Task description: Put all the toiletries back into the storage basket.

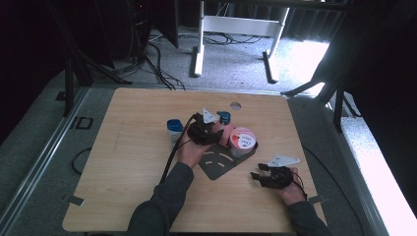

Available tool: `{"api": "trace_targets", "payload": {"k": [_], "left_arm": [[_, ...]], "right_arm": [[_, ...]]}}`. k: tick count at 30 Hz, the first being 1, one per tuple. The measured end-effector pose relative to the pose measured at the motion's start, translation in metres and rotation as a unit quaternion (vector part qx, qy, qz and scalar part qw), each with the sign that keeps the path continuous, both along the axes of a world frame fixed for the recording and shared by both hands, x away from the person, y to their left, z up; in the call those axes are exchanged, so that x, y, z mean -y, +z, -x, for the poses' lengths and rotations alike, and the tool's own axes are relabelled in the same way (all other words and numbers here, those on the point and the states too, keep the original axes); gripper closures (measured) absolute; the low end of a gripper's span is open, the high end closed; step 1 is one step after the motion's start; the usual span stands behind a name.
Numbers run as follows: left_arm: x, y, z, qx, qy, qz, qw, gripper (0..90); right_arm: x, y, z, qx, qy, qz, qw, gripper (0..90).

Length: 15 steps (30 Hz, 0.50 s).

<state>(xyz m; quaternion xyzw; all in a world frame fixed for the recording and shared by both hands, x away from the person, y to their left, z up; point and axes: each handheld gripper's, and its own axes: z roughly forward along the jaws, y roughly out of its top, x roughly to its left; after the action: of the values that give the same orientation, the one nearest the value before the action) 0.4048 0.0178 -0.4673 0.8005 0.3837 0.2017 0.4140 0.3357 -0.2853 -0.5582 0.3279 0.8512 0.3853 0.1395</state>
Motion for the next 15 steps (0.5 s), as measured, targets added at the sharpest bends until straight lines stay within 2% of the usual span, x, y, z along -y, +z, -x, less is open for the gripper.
{"api": "trace_targets", "payload": {"k": [5,8,10,15], "left_arm": [[-0.007,-0.001,0.008,0.004,0.000,0.001,1.0000,49.6],[-0.012,-0.002,0.014,0.003,0.001,0.011,0.9999,51.6],[-0.014,-0.003,0.017,0.004,0.000,0.006,1.0000,52.6],[-0.021,-0.006,0.024,0.002,0.002,0.010,0.9999,59.8]], "right_arm": [[0.000,0.000,0.000,0.000,0.000,0.000,1.0000,47.0],[0.000,0.000,0.000,0.000,0.000,0.000,1.0000,47.0],[0.000,0.000,0.000,0.001,0.000,0.000,1.0000,47.0],[0.000,0.000,0.000,0.001,0.000,0.001,1.0000,46.9]]}}
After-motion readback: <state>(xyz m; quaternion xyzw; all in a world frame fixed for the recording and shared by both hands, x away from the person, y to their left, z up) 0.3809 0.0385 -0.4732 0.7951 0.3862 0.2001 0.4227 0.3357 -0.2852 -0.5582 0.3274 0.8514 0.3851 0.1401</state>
